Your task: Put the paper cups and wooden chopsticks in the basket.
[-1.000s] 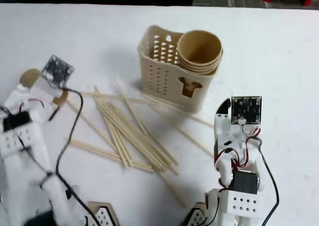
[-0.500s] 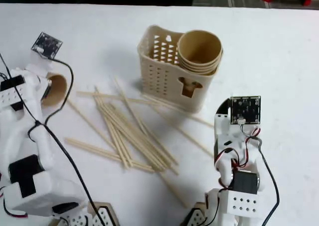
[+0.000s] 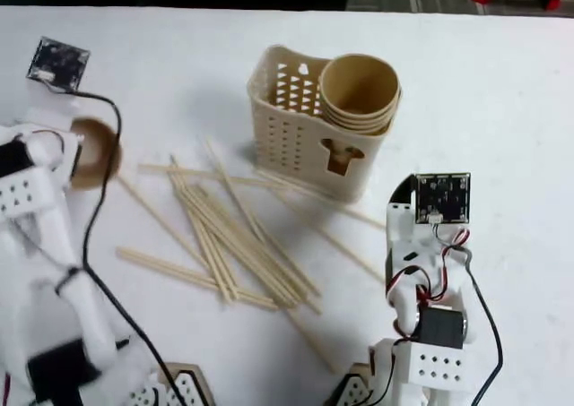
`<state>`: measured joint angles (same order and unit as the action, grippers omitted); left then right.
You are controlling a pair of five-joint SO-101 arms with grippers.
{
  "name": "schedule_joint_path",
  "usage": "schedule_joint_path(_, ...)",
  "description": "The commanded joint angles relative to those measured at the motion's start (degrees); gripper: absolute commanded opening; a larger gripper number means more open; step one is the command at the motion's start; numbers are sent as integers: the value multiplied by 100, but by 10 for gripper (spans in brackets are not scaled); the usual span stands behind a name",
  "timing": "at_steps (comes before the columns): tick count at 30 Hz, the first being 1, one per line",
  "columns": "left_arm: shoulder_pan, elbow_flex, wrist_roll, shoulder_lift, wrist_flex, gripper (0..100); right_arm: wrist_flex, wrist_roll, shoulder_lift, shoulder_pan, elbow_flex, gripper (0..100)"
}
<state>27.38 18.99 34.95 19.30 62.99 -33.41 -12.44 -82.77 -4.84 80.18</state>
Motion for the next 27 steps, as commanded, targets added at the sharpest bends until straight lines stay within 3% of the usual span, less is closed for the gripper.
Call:
schedule_joint_path(1, -673, -220, -316, 1218, 624, 22, 127, -9, -75, -198, -18, 88)
schedule_joint_path(5, -1490, -563, -747, 1701, 1081, 21, 136, 0, -75, -207, -18, 88)
schedule_joint_path(11, -2809, -2259, -1064, 1543, 1960, 21, 136, 0, -75, -207, -18, 87)
schedule_joint_path(18, -4040, -4510, -1301, 180, 2813, 21, 136, 0, -75, -207, -18, 87)
schedule_joint_path(27, -5042, -6901, -1310, -1587, 3051, 21, 136, 0, -75, -207, -18, 87)
